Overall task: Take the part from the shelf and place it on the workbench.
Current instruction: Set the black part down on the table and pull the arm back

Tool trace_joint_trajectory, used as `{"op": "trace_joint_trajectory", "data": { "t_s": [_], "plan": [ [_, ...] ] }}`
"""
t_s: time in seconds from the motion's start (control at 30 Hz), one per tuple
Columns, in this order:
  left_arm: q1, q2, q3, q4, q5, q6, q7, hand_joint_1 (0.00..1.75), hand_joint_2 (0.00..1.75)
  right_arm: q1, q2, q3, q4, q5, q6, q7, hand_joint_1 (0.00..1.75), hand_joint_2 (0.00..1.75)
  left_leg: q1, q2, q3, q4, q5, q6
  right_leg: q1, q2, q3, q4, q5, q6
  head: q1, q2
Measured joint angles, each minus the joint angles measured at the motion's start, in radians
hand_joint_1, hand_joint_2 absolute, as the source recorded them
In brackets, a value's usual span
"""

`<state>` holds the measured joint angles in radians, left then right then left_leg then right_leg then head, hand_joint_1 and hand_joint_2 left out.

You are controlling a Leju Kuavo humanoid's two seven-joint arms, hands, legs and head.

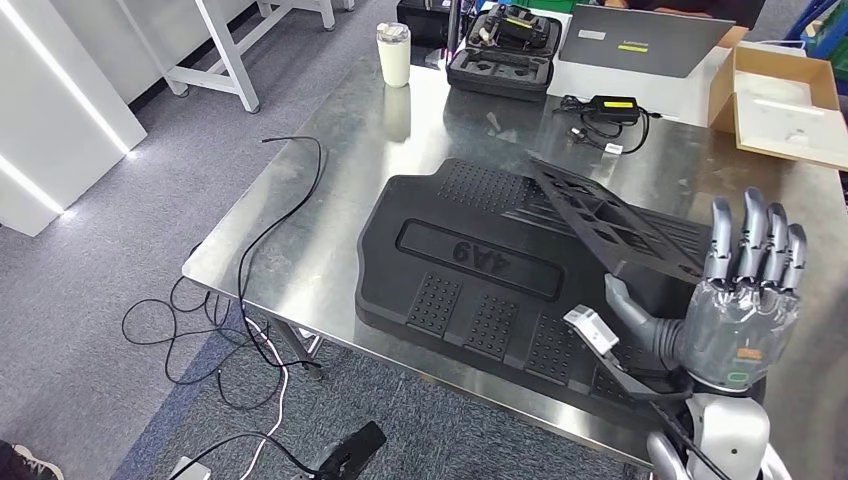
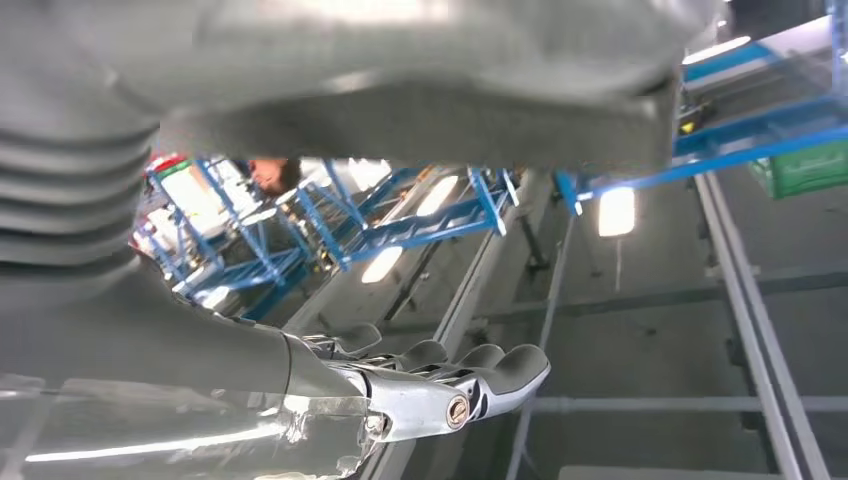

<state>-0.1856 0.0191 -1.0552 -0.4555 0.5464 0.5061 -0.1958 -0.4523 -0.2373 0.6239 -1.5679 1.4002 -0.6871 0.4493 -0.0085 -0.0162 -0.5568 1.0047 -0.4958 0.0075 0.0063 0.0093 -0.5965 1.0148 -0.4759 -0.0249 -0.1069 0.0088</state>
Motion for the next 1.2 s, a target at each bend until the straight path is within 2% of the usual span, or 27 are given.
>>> {"op": "trace_joint_trajectory", "data": {
  "t_s": [0.23, 0.3, 0.47, 0.63, 0.73, 0.83, 1.0, 1.2],
  "plan": [
    [0.001, 0.0, -0.006, 0.0, 0.021, 0.005, -0.009, 0.0, 0.0, -0.004, 0.0, 0.013, -0.038, -0.161, 0.042, -0.031, 0.0, 0.0, 0.0, 0.0, 0.0, 0.0, 0.0, 0.0, 0.0, 0.0, 0.0, 0.0, 0.0, 0.0, 0.0, 0.0],
    [0.002, 0.0, -0.008, 0.0, 0.029, 0.005, -0.017, 0.0, 0.0, -0.009, -0.002, 0.021, -0.055, -0.262, 0.101, -0.054, 0.0, 0.0, 0.0, 0.0, 0.0, 0.0, 0.0, 0.0, 0.0, 0.0, 0.0, 0.0, 0.0, 0.0, 0.0, 0.0],
    [0.007, 0.0, -0.01, 0.0, 0.049, -0.002, -0.038, 0.0, 0.0, -0.024, -0.01, 0.048, -0.102, -0.553, 0.319, -0.102, 0.0, 0.0, 0.0, 0.0, 0.0, 0.0, 0.0, 0.0, 0.0, -0.001, 0.001, 0.0, 0.0, 0.0, 0.0, 0.0],
    [0.011, 0.0, -0.017, 0.0, 0.054, -0.007, -0.04, 0.0, 0.0, -0.025, -0.026, 0.053, -0.15, -0.692, 0.4, -0.101, 0.0, 0.0, 0.0, 0.0, 0.0, 0.0, 0.0, 0.0, 0.0, -0.001, 0.001, 0.0, 0.0, 0.0, 0.0, 0.0],
    [0.011, 0.0, -0.018, 0.0, 0.054, -0.01, -0.04, 0.0, 0.0, -0.025, -0.042, 0.053, -0.178, -0.735, 0.48, -0.069, 0.0, 0.0, 0.0, 0.0, 0.0, 0.0, 0.0, 0.0, 0.0, -0.001, 0.001, 0.0, 0.0, 0.0, 0.0, 0.0],
    [0.011, 0.0, -0.019, 0.001, 0.054, -0.015, -0.039, 0.0, 0.0, -0.024, -0.053, 0.053, -0.202, -0.747, 0.509, -0.047, 0.0, 0.0, 0.0, 0.0, 0.0, 0.0, 0.0, 0.0, 0.0, -0.001, 0.001, 0.0, 0.0, 0.0, 0.0, 0.0],
    [0.011, 0.0, -0.024, 0.001, 0.052, -0.02, -0.039, 0.0, 0.0, -0.022, -0.063, 0.053, -0.227, -0.733, 0.494, -0.039, 0.0, 0.0, 0.0, 0.0, 0.001, 0.0, 0.0, 0.0, 0.0, 0.0, 0.001, 0.0, 0.0, 0.0, 0.0, 0.0],
    [0.009, 0.0, -0.025, 0.001, 0.046, -0.022, -0.033, 0.0, 0.0, -0.001, -0.072, 0.052, -0.248, -0.698, 0.429, -0.046, 0.0, 0.0, 0.0, 0.0, 0.001, 0.0, 0.0, 0.0, 0.0, 0.0, 0.001, 0.0, 0.0, 0.0, 0.0, 0.0]
  ]
}}
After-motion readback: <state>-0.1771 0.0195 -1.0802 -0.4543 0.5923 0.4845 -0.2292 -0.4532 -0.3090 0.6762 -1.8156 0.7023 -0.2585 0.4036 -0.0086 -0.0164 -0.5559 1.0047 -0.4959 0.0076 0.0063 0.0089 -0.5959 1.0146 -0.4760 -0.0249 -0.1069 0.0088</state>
